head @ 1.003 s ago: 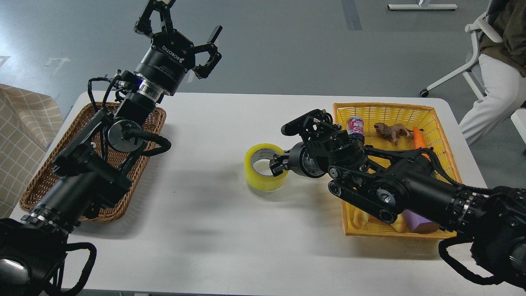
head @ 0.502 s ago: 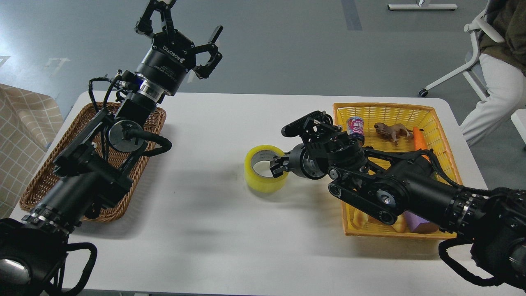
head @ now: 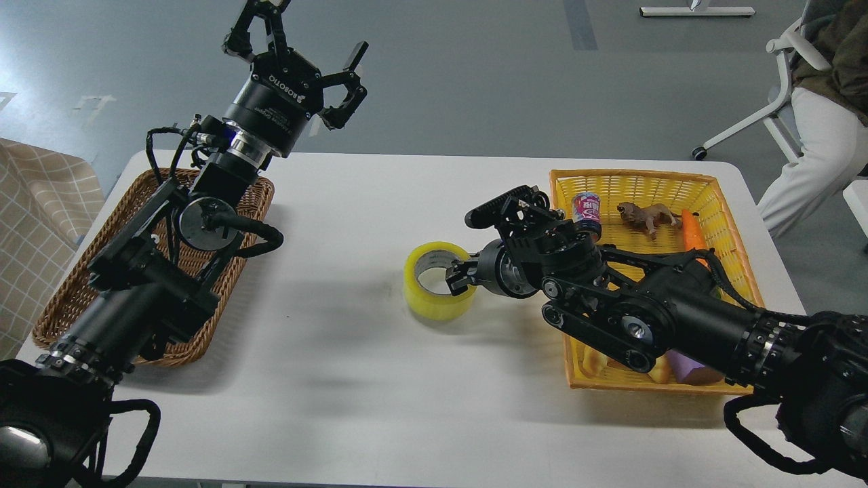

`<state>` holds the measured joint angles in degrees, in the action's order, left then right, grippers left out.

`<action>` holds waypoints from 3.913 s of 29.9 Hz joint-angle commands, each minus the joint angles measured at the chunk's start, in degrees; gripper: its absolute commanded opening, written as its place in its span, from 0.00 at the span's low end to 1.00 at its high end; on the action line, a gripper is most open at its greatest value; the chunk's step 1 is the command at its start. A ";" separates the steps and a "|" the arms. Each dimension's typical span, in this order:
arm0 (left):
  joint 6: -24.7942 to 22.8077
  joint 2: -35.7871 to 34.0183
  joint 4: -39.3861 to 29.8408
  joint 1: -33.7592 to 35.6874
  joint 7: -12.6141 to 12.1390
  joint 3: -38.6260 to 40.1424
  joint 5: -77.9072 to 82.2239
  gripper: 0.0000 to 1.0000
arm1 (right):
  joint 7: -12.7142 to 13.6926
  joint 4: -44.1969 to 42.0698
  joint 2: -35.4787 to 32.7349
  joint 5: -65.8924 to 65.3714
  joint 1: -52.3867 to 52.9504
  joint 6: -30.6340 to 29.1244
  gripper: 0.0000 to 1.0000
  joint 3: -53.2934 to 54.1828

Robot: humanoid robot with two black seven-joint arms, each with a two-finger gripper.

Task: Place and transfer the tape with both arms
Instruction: 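Lower the tape roll onto the table and open the right gripper, then withdraw the right gripper up and back from the tape roll, then swing the left gripper out over the table toward the tape roll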

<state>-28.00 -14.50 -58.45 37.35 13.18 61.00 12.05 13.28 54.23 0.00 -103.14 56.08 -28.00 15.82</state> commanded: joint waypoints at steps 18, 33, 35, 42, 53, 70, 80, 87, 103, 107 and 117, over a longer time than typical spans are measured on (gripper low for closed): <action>0.00 0.00 0.00 0.00 0.00 0.00 -0.01 0.98 | 0.00 0.26 0.00 0.75 -0.45 0.00 0.84 0.79; 0.00 -0.18 0.00 0.00 0.00 -0.09 -0.01 0.98 | -0.09 1.93 0.00 0.84 0.70 0.00 0.99 7.03; 0.00 -0.18 0.09 0.00 0.00 -0.18 -0.01 0.98 | -0.09 3.77 0.00 0.84 0.61 0.00 0.99 8.34; 0.00 -0.35 0.26 0.00 0.00 -0.61 -0.01 0.98 | -0.36 11.59 -4.30 4.16 -0.62 0.00 0.99 13.18; 0.00 -0.70 0.70 -0.09 0.00 -0.61 0.17 0.98 | -0.44 19.24 -12.92 11.90 -5.63 0.00 1.00 23.55; 0.00 -2.29 0.88 -0.09 -0.09 -0.88 0.79 0.98 | -0.71 20.13 -14.86 45.00 -18.63 0.00 1.00 58.70; 0.00 -2.29 0.88 -0.09 -0.09 -0.88 0.79 0.98 | -0.71 15.48 -10.73 67.44 -20.13 0.00 1.00 69.42; 0.00 -2.29 0.79 -0.17 -0.09 -1.05 1.05 0.98 | -0.62 12.83 -6.60 73.16 -19.34 0.00 1.00 74.88; 0.00 -2.64 0.79 -1.05 0.09 -1.14 11.60 0.98 | -0.71 10.81 -3.17 75.63 -20.22 0.00 1.00 75.41; 0.00 -2.64 0.79 -1.05 0.09 -1.05 11.07 0.98 | -0.71 10.81 -1.76 75.63 -20.22 0.00 1.00 76.90; 0.00 -2.73 0.62 -0.09 -0.18 -1.58 14.74 0.98 | -0.71 10.90 -1.32 75.72 -21.27 0.00 1.00 77.17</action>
<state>-28.00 -17.04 -57.69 36.69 13.27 59.96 24.23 12.56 64.96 -1.32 -27.49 35.11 -28.00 92.99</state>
